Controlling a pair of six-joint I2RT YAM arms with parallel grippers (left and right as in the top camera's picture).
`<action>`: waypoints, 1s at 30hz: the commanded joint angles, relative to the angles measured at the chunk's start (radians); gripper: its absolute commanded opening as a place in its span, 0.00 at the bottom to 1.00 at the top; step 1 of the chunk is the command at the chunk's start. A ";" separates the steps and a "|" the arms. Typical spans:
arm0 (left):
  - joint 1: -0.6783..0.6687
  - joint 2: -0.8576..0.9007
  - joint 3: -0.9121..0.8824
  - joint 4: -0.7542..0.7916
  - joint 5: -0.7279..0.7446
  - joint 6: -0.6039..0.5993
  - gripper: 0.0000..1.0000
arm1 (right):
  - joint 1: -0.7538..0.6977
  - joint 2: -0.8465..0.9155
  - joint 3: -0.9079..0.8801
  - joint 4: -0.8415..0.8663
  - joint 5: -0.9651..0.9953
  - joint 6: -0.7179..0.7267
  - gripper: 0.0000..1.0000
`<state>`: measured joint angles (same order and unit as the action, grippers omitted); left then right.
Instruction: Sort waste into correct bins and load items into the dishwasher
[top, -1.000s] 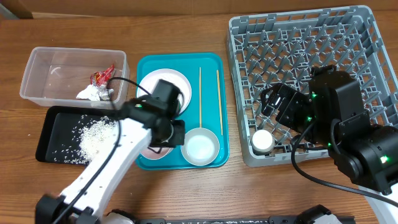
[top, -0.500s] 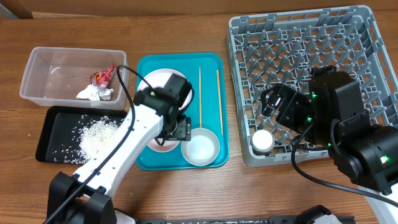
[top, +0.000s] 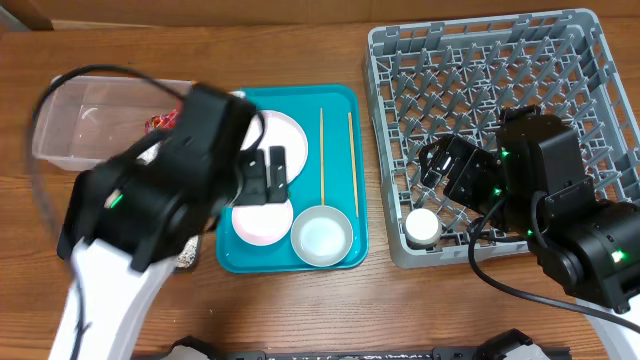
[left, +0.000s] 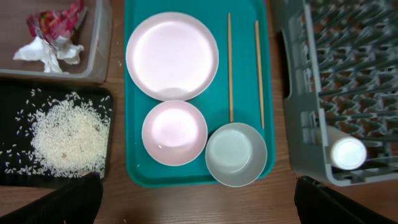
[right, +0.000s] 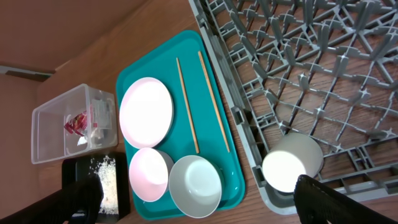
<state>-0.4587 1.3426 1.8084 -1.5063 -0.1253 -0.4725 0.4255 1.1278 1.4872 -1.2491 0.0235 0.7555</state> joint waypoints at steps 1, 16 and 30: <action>-0.006 -0.034 0.013 -0.029 -0.061 0.010 1.00 | 0.000 -0.005 0.005 0.004 0.000 -0.003 1.00; 0.152 -0.303 -0.400 0.694 -0.064 0.365 1.00 | 0.000 -0.005 0.006 0.004 0.000 -0.003 1.00; 0.466 -1.069 -1.326 1.357 0.011 0.402 1.00 | 0.000 -0.005 0.006 0.004 0.000 -0.003 1.00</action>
<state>-0.0433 0.4191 0.5968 -0.1669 -0.1318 -0.0967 0.4255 1.1278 1.4864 -1.2491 0.0235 0.7547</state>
